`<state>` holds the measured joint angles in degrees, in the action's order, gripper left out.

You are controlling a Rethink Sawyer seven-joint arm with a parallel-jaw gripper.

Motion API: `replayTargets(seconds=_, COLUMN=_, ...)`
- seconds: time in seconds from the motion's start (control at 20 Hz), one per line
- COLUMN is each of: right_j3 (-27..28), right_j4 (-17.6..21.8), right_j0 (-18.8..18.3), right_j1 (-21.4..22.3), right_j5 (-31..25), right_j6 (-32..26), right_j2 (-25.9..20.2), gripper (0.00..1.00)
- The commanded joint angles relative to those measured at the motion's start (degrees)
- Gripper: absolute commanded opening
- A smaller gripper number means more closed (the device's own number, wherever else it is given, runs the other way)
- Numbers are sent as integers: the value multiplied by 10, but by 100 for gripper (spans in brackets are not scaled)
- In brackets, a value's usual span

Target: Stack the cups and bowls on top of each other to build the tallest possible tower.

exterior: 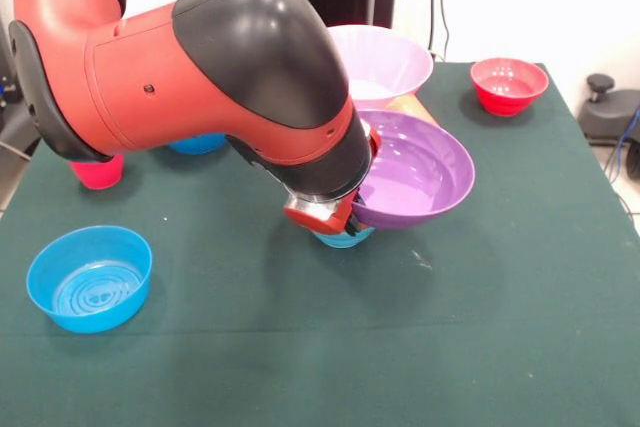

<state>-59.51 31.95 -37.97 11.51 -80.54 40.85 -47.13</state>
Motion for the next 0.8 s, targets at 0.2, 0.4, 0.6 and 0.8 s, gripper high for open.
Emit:
replayTargets(seconds=0.2, right_j3=-23, right_j4=41, right_j0=-6, right_j1=-1, right_j5=-16, right_j6=-147, right_j2=32, gripper=0)
replayTargets(seconds=0.4, right_j3=-28, right_j4=45, right_j0=-8, right_j1=-1, right_j5=-10, right_j6=-143, right_j2=35, gripper=0)
replayTargets(seconds=0.6, right_j3=-30, right_j4=48, right_j0=-10, right_j1=-3, right_j5=-7, right_j6=-147, right_j2=35, gripper=0)
replayTargets(seconds=0.8, right_j3=-31, right_j4=48, right_j0=-12, right_j1=-11, right_j5=4, right_j6=-145, right_j2=33, gripper=0)
